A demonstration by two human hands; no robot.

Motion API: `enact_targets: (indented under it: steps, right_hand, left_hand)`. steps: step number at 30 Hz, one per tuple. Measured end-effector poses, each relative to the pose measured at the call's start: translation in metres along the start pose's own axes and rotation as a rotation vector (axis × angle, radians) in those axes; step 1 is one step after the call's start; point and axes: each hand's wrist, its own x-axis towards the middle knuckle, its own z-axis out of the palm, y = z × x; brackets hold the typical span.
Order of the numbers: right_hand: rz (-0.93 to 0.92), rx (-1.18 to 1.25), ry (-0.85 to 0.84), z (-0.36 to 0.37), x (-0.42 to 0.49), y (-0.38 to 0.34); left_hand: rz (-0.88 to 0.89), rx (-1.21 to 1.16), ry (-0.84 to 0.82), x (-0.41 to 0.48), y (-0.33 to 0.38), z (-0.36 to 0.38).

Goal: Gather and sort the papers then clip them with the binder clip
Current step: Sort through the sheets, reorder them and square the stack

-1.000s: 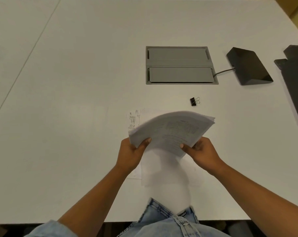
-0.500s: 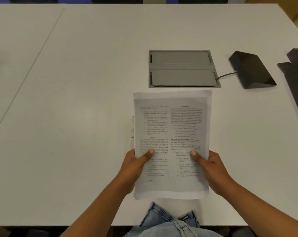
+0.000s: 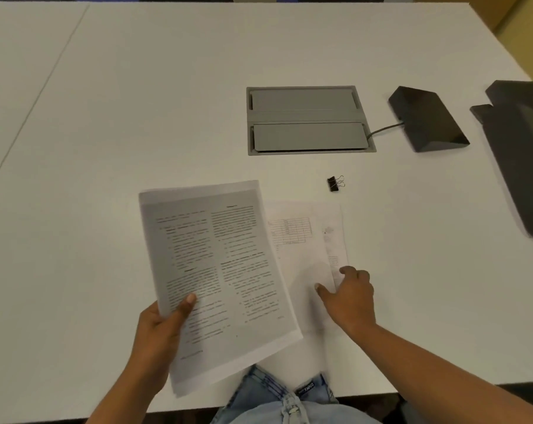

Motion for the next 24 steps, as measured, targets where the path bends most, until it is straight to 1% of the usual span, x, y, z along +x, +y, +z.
enact_targets:
  steps: [4, 7, 9, 13, 18, 24]
  right_hand:
    - [0.066, -0.108, -0.110, 0.012, 0.006, -0.005]
    - [0.084, -0.210, -0.125, 0.017, 0.006, -0.007]
    - [0.105, -0.225, -0.123, 0.019, 0.007, -0.006]
    - [0.154, -0.128, -0.140, 0.023, 0.013, -0.003]
    - [0.196, -0.166, -0.078, 0.024, 0.016, -0.006]
    - [0.237, -0.016, -0.149, 0.021, 0.024, -0.004]
  left_hand:
    - [-0.025, -0.047, 0.040, -0.006, -0.007, -0.004]
    - [-0.034, -0.049, 0.057, -0.011, -0.013, -0.004]
    - [-0.030, -0.056, 0.068, -0.013, -0.016, -0.004]
    - [-0.033, -0.057, 0.086, -0.015, -0.016, -0.008]
    - [-0.046, -0.076, 0.101, -0.012, -0.016, -0.014]
    - [-0.048, -0.072, 0.115, -0.011, -0.018, -0.013]
